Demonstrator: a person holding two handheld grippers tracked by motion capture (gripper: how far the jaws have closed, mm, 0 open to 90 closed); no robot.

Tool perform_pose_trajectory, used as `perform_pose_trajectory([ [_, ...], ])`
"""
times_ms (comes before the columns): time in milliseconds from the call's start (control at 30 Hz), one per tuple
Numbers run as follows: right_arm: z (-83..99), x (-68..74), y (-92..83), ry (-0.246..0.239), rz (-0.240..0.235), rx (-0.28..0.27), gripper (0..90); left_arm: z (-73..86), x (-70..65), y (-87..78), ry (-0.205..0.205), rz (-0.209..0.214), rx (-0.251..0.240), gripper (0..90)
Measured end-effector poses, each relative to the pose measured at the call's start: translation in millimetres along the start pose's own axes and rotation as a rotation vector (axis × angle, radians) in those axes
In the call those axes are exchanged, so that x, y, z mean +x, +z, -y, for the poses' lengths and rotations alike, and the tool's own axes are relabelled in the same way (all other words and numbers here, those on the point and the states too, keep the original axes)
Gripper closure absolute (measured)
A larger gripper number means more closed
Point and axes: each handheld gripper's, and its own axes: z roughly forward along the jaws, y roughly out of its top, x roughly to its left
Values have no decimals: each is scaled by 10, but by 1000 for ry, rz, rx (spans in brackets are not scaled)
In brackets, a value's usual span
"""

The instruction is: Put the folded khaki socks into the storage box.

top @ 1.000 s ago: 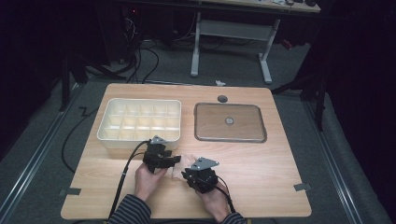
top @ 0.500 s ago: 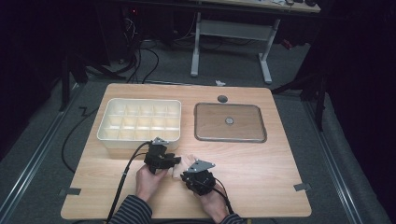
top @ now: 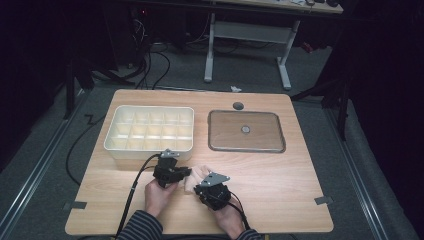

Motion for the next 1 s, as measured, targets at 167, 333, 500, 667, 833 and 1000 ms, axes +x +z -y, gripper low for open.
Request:
perform_pose_trajectory([
  [167,11,2,-2,-11,-2,-3,849,6,-3,-14,10,0,-4,832],
  [333,30,13,-7,-7,-5,-3,850,1,-12,-49,14,7,-16,838],
  [500,33,16,-9,-8,-10,0,848,-1,-21,-77,13,14,-23,838],
  [667,32,-19,-13,1,-37,-2,798,2,-48,-124,23,7,-24,839],
  [833,2,-47,-53,24,-43,-16,778,18,-34,-161,12,21,-31,839],
  [1000,-77,-140,-157,59,-22,-55,815,36,-29,-179,3,26,-35,840],
])
